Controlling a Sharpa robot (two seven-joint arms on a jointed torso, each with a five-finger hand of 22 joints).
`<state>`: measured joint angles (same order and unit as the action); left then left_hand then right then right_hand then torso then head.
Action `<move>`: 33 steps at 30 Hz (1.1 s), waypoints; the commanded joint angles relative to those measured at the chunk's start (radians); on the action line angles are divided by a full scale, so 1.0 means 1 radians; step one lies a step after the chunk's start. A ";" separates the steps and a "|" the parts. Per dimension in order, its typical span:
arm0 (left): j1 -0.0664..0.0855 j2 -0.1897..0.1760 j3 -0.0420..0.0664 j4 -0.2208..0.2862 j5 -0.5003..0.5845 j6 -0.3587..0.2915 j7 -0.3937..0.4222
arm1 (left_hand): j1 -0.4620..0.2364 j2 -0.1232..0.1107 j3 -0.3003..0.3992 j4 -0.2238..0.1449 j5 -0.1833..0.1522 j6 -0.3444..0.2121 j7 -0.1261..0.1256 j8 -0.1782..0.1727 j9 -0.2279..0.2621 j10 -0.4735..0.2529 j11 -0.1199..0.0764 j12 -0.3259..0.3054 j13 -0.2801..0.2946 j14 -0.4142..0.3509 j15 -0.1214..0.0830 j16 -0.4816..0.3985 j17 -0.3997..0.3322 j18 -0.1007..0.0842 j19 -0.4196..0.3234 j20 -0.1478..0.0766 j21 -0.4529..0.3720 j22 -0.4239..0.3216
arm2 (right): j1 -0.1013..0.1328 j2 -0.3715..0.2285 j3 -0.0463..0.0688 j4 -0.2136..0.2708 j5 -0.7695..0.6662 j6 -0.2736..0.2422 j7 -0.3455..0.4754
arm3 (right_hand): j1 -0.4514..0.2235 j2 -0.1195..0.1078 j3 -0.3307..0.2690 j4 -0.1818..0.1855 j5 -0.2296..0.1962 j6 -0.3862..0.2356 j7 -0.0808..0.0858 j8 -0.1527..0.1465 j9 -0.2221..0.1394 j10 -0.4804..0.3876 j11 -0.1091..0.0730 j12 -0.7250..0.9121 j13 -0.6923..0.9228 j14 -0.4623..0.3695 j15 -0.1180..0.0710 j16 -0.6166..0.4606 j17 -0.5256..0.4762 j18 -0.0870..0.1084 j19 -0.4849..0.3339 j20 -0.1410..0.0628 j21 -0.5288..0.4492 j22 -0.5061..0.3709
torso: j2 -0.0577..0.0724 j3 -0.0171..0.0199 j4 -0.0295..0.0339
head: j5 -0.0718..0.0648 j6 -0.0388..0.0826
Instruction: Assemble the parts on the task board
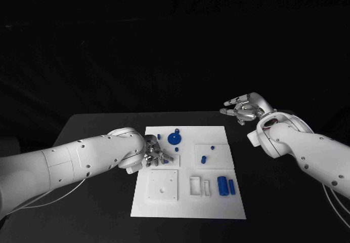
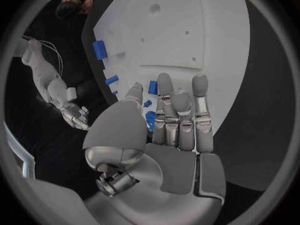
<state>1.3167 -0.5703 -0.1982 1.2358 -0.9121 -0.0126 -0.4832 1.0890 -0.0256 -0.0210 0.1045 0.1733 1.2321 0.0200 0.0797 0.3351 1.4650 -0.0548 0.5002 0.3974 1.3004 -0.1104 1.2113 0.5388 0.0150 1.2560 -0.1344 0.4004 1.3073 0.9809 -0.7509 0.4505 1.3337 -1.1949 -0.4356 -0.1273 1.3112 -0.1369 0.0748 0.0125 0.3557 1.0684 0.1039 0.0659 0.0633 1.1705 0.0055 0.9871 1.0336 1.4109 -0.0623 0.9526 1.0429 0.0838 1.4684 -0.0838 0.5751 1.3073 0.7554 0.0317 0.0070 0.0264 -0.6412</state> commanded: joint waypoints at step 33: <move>-0.022 0.029 -0.023 -0.036 -0.004 0.041 -0.024 | 0.036 0.092 -0.035 -0.089 0.115 0.014 -0.011 -0.008 0.002 0.040 -0.008 0.007 -0.001 0.002 -0.007 0.005 0.004 -0.006 -0.005 0.000 0.011 0.019 | -0.002 0.005 0.000 0.000 -0.001 0.016 0.005 | -0.008 0.006 0.004 0.011 0.003 -0.006 0.001 -0.004 -0.001 -0.003 0.000 0.000 -0.001 -0.006 0.002 0.001 0.001 0.018 0.012 0.006 0.001 0.068 | -0.001 -0.0002 0.0010 | -0.005 -0.006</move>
<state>1.3147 -0.5452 -0.2080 1.2004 -0.9103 -0.0047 -0.4801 1.1141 0.0570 -0.0604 0.0222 0.2769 1.2557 0.0102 0.0800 0.4310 1.4650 -0.0548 0.5042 0.3978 1.3004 -0.1104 1.2112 0.5421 0.0151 1.2560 -0.1343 0.4081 1.3077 0.9794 -0.7471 0.4504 1.3329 -1.1945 -0.4336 -0.1274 1.3112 -0.1369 0.0790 0.0166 0.3556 1.0691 0.1032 0.0659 0.0632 1.1705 0.0055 0.9871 1.0337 1.4109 -0.0623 0.9526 1.0429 0.0838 1.4684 -0.0838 0.5751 1.3080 0.7556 0.0313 0.0064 0.0215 -0.6462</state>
